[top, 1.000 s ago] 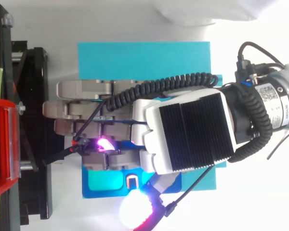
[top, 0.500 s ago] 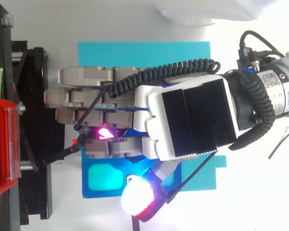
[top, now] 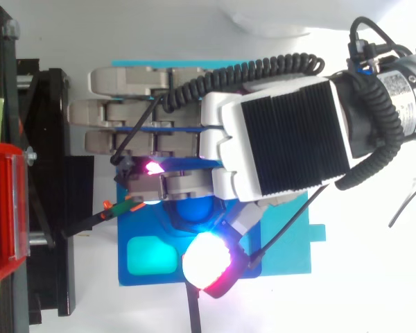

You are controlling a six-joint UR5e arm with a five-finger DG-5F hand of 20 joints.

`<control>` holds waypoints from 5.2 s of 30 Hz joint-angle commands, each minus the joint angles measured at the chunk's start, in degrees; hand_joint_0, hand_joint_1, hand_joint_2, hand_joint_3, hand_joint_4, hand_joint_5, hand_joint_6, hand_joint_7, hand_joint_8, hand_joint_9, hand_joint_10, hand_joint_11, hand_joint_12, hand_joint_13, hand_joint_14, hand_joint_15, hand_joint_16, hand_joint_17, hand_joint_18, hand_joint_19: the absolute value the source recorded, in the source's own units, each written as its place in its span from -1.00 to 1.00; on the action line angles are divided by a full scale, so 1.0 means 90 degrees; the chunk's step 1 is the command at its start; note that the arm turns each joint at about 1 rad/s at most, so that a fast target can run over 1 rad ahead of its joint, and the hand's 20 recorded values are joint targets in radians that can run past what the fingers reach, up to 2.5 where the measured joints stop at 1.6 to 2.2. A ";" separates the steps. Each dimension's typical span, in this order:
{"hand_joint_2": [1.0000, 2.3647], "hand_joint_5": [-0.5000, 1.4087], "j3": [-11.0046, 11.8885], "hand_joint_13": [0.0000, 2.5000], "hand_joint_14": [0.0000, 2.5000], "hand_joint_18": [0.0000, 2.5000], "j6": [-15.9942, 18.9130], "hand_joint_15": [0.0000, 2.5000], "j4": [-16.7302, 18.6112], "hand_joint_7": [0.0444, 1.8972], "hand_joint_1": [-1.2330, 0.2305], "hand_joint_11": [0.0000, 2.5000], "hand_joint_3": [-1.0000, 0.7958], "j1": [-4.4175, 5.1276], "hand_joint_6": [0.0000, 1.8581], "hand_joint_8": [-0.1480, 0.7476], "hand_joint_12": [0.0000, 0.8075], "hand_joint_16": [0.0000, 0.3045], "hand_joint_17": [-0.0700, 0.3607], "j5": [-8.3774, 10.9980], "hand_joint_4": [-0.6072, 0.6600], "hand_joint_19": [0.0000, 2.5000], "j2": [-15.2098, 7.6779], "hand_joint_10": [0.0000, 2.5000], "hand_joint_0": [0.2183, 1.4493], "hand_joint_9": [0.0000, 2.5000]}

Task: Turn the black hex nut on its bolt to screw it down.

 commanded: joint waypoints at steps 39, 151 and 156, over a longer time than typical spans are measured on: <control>-1.00 -0.59 0.0000 -0.78 -1.00 -0.95 0.0020 -1.00 0.0338 0.18 0.59 -0.96 -0.44 0.0364 -0.46 -0.11 -0.23 -0.65 -0.12 -0.0063 0.34 -1.00 0.0000 -1.00 -0.63 -0.53; -1.00 -0.69 0.0185 -0.78 -1.00 -0.89 -0.0029 -1.00 0.0103 0.16 -0.28 -0.90 -0.44 0.0364 -0.46 -0.21 -0.25 -0.67 -0.15 -0.0278 0.22 -1.00 -0.0020 -1.00 -0.60 -0.61; -1.00 -0.68 0.0185 -0.77 -1.00 -0.88 -0.0039 -1.00 0.0094 0.14 -0.01 -0.89 -0.44 0.0364 -0.46 -0.16 -0.20 -0.64 -0.10 -0.0278 0.29 -1.00 -0.0029 -1.00 -0.68 -0.59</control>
